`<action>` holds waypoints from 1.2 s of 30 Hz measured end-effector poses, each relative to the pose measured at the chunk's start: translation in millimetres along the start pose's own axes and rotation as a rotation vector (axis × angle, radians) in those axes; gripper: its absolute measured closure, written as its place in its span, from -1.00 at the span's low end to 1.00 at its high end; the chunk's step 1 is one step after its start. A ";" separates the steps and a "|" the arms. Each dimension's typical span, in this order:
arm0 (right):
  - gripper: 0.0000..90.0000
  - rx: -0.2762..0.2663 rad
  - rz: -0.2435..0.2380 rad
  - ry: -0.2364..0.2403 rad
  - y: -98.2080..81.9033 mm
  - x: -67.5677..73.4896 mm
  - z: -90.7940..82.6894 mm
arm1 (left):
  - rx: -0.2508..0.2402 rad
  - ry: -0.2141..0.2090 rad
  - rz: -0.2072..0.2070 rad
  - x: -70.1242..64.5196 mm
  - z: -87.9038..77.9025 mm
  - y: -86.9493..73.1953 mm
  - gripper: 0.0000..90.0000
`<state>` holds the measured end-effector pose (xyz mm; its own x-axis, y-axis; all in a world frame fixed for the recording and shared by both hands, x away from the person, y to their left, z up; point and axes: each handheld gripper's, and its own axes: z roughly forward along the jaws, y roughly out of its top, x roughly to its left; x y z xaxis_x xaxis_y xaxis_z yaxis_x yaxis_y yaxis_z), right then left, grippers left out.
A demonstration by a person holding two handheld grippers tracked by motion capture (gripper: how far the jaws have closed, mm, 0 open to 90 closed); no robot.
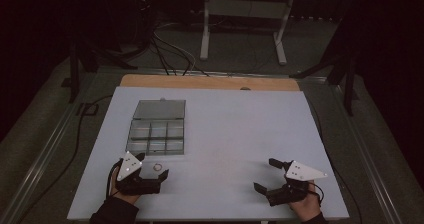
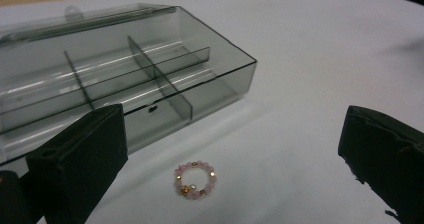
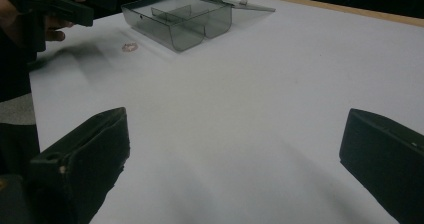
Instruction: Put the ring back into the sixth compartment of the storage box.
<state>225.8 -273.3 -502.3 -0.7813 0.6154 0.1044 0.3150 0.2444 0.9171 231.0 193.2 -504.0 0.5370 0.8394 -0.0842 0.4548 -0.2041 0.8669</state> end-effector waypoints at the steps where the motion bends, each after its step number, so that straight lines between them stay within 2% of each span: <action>1: -1.00 0.000 -0.002 -0.001 -0.1 0.1 -0.2 | -0.001 0.005 -0.006 1.3 0.0 -0.3 -0.99; 5: -1.00 0.001 -0.003 -0.001 0.0 0.2 -0.6 | 0.003 0.019 -0.043 3.9 0.5 -1.2 -0.98; 7: -1.00 0.002 -0.004 0.001 -0.1 0.3 -0.5 | -0.005 0.029 -0.058 5.2 -0.7 0.0 -0.91; 10: -1.00 0.002 -0.006 0.001 0.0 0.3 -0.4 | 0.021 0.042 -0.080 8.5 0.1 -0.1 -0.90; 11: -1.00 0.001 -0.008 0.000 0.1 0.5 -0.6 | 0.031 0.038 -0.081 9.0 0.4 -0.1 -0.88; 15: -1.00 0.004 -0.009 0.000 -0.1 0.1 -0.7 | 0.074 0.078 -0.063 7.5 3.9 0.2 -0.84; 17: -1.00 0.002 -0.010 -0.001 -0.1 0.1 -0.9 | 0.110 0.089 -0.065 6.9 6.2 -0.2 -0.78; 20: -1.00 0.005 -0.011 0.000 -0.2 0.1 -0.8 | 0.134 0.102 -0.073 5.7 8.7 -0.8 -0.75; 22: -1.00 0.006 -0.010 0.000 -0.2 0.1 -0.7 | 0.137 0.100 -0.083 5.1 9.2 -0.3 -0.69; 25: -1.00 0.011 -0.009 0.000 -0.5 -0.1 -0.2 | 0.133 0.105 -0.076 3.2 9.7 0.8 -0.60; 29: -1.00 0.010 -0.012 -0.002 -0.4 0.2 -0.2 | 0.143 0.129 -0.063 -0.1 12.8 1.1 -0.37; 32: -1.00 0.013 -0.011 -0.003 -0.7 -0.5 0.0 | 0.155 0.161 -0.068 0.1 14.8 0.9 -0.07; 36: -1.00 0.015 -0.015 -0.004 -0.8 -0.5 0.2 | 0.169 0.183 -0.081 2.5 16.6 0.7 0.13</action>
<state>226.0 -273.7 -503.2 -0.7842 0.6141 0.0890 0.3112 0.2651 0.9126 244.4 186.8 -511.7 0.3634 0.9305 -0.0467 0.6114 -0.2004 0.7655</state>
